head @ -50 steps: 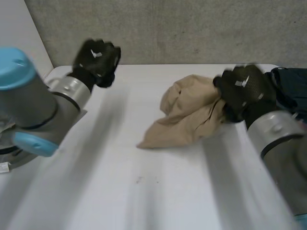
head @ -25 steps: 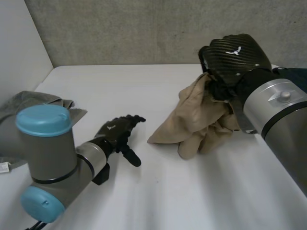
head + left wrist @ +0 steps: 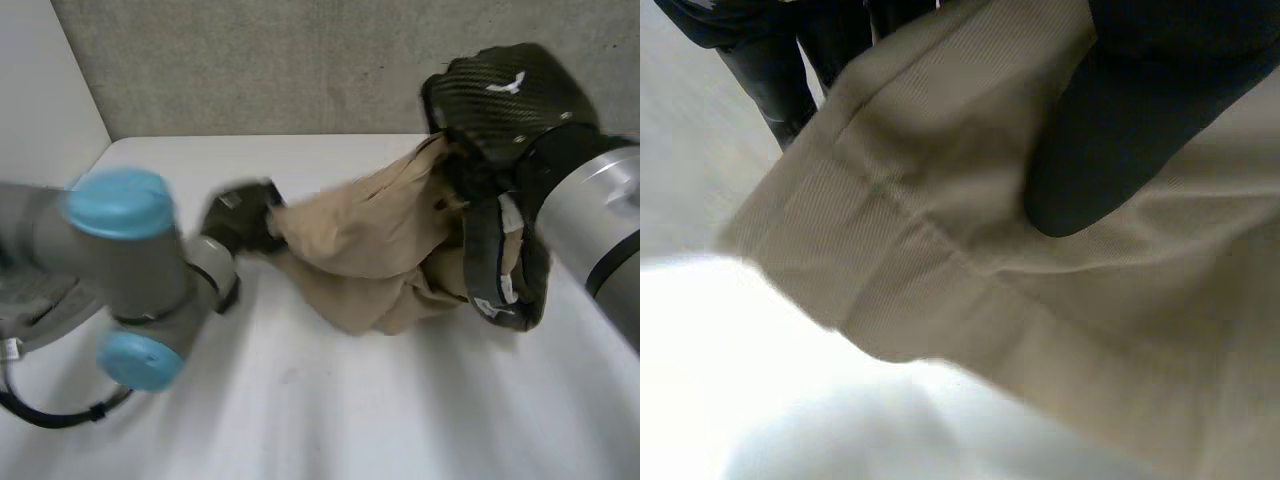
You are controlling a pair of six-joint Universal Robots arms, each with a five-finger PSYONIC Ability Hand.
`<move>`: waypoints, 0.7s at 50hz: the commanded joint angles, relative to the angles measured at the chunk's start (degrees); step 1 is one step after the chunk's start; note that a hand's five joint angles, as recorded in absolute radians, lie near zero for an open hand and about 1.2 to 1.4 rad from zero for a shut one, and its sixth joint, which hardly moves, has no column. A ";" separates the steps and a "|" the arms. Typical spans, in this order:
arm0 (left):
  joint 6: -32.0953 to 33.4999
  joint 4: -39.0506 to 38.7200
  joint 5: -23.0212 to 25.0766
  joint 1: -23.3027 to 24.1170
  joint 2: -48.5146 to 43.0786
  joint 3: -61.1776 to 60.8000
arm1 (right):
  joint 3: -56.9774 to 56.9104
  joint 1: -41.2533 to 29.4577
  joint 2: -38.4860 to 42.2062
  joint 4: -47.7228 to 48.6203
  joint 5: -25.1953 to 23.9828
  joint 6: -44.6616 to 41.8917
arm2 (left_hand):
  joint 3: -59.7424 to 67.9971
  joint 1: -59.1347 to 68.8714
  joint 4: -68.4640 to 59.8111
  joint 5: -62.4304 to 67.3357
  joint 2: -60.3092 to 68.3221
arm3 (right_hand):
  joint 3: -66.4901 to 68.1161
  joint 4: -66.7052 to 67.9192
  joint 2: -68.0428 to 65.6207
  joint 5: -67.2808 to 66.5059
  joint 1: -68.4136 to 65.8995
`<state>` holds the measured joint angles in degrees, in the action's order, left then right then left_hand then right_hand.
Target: Fold the laundry.
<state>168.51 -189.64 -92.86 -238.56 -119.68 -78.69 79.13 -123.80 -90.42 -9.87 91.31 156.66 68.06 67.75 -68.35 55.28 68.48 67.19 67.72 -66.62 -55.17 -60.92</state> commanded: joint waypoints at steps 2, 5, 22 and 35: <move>6.74 1.37 4.34 -6.39 23.59 -4.81 | -4.94 8.75 0.06 -1.91 0.35 -9.53 | 11.94 12.25 -11.65 14.72 11.52 | 12.81 12.28 -13.38 -14.83 -19.08; 9.90 4.43 7.50 -6.57 28.95 -5.07 | -6.97 9.02 0.33 -2.96 0.44 -10.06 | 11.94 12.25 -11.65 14.72 11.52 | 12.81 12.28 -13.38 -14.83 -19.08; 28.45 8.23 8.66 -7.01 14.58 3.17 | -17.67 10.34 19.55 -8.69 -0.88 -13.66 | 11.94 12.25 -11.65 14.72 11.52 | 12.81 12.28 -13.38 -14.83 -19.08; 29.95 -24.68 0.14 -6.49 3.65 25.52 | -31.32 9.37 29.16 36.64 5.54 -8.21 | 11.94 12.25 -11.65 14.72 11.52 | 12.81 12.28 -13.38 -14.83 -19.08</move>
<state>199.82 -196.65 -89.32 -245.45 -116.88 -56.41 49.16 -113.69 -61.86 4.87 95.02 146.90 68.42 67.75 -68.82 55.28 68.70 68.39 68.78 -67.81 -57.57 -63.93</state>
